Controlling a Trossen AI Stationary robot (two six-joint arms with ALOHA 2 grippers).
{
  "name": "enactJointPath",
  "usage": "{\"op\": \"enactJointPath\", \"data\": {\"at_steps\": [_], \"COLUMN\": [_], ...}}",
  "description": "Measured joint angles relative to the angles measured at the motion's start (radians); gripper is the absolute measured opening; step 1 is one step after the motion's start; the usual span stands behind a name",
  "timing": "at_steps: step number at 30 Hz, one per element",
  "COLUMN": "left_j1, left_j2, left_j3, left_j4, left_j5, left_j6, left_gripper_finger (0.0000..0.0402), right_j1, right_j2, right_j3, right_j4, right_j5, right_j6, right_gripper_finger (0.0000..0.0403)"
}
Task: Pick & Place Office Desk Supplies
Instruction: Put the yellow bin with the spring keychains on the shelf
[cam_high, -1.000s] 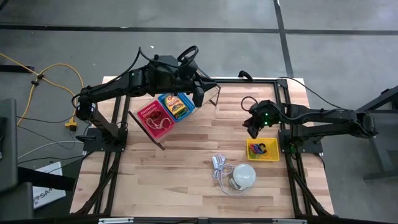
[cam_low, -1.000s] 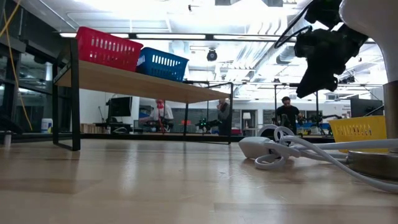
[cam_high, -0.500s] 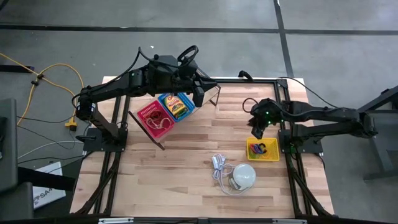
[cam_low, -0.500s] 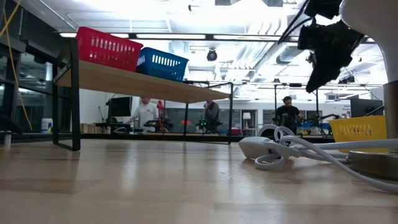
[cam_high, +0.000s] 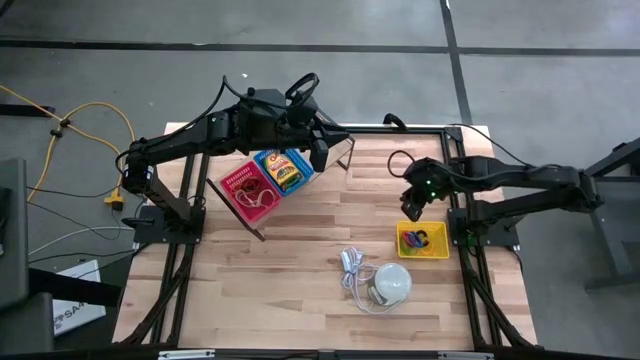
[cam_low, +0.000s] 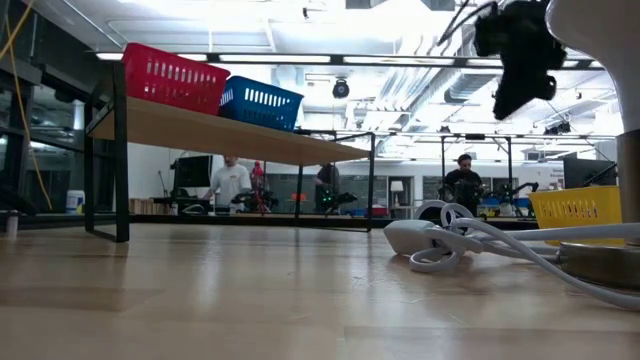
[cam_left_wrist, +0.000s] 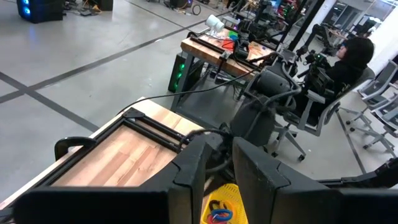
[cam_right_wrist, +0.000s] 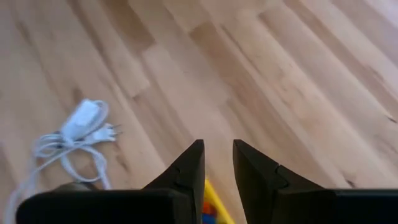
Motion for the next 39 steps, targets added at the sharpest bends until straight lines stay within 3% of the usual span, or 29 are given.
{"op": "enactJointPath", "data": {"at_steps": [4,16,31,39], "left_j1": [0.0,0.0,0.0,0.0], "left_j2": [0.0,0.0,0.0,0.0], "left_j3": [0.0,0.0,0.0,0.0], "left_j4": [0.001,0.004,0.004,0.004], "left_j5": [0.0,0.0,0.0,0.0], "left_j6": [0.0,0.0,0.0,0.0], "left_gripper_finger": [0.0079,0.0079,0.0079,0.0079], "right_j1": [0.038,0.108,0.14,0.14], "right_j2": [0.066,0.255,0.337,0.344], "right_j3": [0.03,0.094,0.094,0.094], "right_j4": [0.011,-0.036,-0.089,-0.099], "right_j5": [-0.014,-0.123,-0.232,-0.203], "right_j6": [0.03,0.365,0.769,0.911], "right_gripper_finger": [0.0071,0.0071,0.0071,0.0071]}}
